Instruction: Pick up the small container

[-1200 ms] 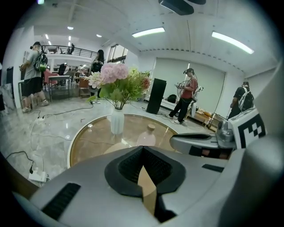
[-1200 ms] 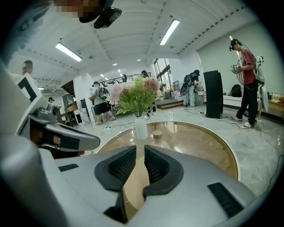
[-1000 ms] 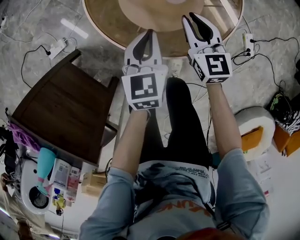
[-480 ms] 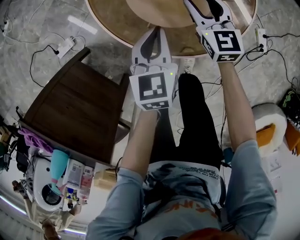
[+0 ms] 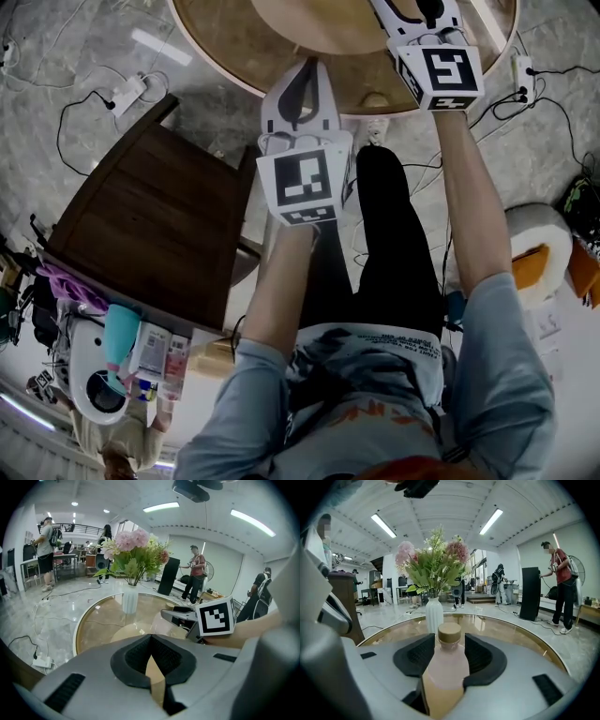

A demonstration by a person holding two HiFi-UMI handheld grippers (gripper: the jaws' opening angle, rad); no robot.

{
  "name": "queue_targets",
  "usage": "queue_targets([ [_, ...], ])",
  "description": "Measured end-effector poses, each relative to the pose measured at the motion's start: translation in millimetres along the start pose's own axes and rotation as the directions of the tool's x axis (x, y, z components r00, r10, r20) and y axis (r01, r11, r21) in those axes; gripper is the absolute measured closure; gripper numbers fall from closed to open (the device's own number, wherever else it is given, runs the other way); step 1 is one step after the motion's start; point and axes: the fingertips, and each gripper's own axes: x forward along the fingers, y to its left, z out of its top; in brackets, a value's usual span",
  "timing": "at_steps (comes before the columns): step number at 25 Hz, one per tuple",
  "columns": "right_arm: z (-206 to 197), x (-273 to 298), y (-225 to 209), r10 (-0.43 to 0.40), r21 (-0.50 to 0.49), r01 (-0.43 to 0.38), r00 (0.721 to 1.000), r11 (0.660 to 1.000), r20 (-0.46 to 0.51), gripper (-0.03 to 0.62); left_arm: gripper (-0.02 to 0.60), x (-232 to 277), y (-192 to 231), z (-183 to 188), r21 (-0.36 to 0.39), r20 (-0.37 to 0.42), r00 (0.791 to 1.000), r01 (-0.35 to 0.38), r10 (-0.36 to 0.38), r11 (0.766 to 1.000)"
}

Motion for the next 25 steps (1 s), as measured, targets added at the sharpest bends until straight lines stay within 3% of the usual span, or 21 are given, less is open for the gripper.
queue_targets([
  [6,1.7,7.7,-2.4,0.004,0.015,-0.004,1.0,1.0,-0.003,0.451,0.558,2.0,4.2,4.7,-0.004,0.01,1.0,-0.018,0.018,1.0],
  [25,-2.1,8.9,3.5,0.016,0.022,-0.014,0.996,1.0,-0.091,0.448,0.558,1.0,5.4,-3.1,-0.018,0.001,1.0,-0.024,0.024,1.0],
])
